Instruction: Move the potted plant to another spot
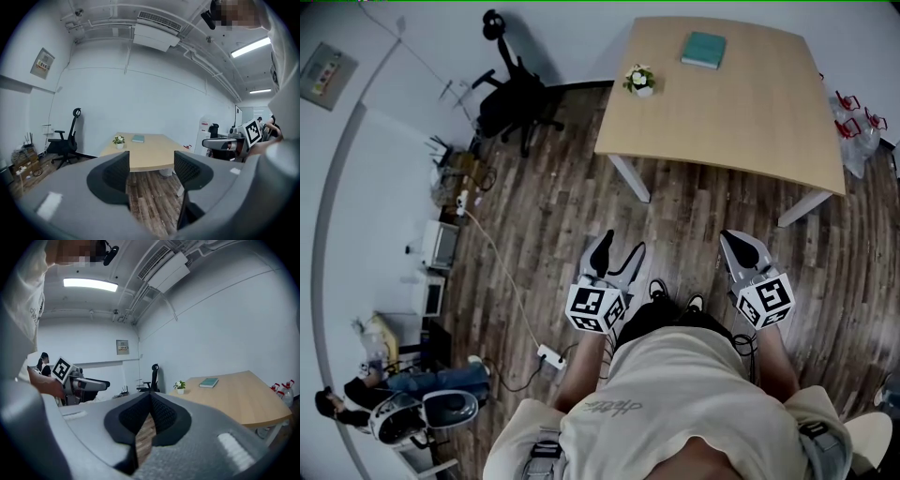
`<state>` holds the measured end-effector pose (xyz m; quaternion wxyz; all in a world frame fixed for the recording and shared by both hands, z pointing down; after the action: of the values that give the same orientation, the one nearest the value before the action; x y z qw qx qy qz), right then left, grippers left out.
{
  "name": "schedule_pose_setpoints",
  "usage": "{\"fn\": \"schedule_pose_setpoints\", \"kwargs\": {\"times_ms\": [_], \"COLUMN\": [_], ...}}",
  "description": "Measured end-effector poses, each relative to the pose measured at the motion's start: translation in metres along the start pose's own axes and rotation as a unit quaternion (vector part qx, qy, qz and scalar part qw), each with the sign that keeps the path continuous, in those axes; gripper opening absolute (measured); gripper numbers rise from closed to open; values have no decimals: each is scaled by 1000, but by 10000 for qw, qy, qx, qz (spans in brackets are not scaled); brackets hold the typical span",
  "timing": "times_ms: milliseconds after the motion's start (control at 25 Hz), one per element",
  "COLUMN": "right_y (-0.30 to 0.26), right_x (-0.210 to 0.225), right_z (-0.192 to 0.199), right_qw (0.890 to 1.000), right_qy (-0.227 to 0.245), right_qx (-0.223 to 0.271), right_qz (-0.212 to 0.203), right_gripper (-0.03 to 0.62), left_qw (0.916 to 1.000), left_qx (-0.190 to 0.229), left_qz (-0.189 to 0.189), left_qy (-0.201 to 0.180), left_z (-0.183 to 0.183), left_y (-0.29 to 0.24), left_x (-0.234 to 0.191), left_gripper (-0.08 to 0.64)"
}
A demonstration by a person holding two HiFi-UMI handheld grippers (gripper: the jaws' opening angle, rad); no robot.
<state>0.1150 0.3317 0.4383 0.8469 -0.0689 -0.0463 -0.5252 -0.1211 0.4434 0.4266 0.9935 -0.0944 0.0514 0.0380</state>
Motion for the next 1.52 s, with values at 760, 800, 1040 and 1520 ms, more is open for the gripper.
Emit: {"fn": "schedule_pose_setpoints", "kwargs": {"times_ms": [760,800,1040,1520], "right_y": [-45,-51,-93,-188], "right_x": [43,45,55,51], "right_z": [-4,-5,-22,-30], "right_qw": [9994,9994,9987,9967], "right_qy": [-18,17,160,60], "right_qx": [32,22,-24,-161], "right_qz": [343,338,477,796], "right_gripper": [3,3,3,3], "left_qw": [9997,9997,9997,9974], "left_qx": [237,249,197,337], "left_qz": [33,13,125,571], "left_qy": [-67,-58,53,298], "left_z": [-17,-17,-29,-42], "left_y": [-64,-69,-106,-157], "left_x": [-43,-48,-91,-186], "left_gripper": [304,302,301,287]}}
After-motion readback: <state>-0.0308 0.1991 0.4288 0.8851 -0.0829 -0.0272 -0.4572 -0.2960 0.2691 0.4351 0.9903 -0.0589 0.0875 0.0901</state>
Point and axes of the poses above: the fingertips, and each gripper's own axes: y backward along the fingers, x to its right, z out of its underside, the point moved 6 cm from there along y, backward along the fingers, and after that the axes turned 3 degrees about x, right-handed, at the moved point
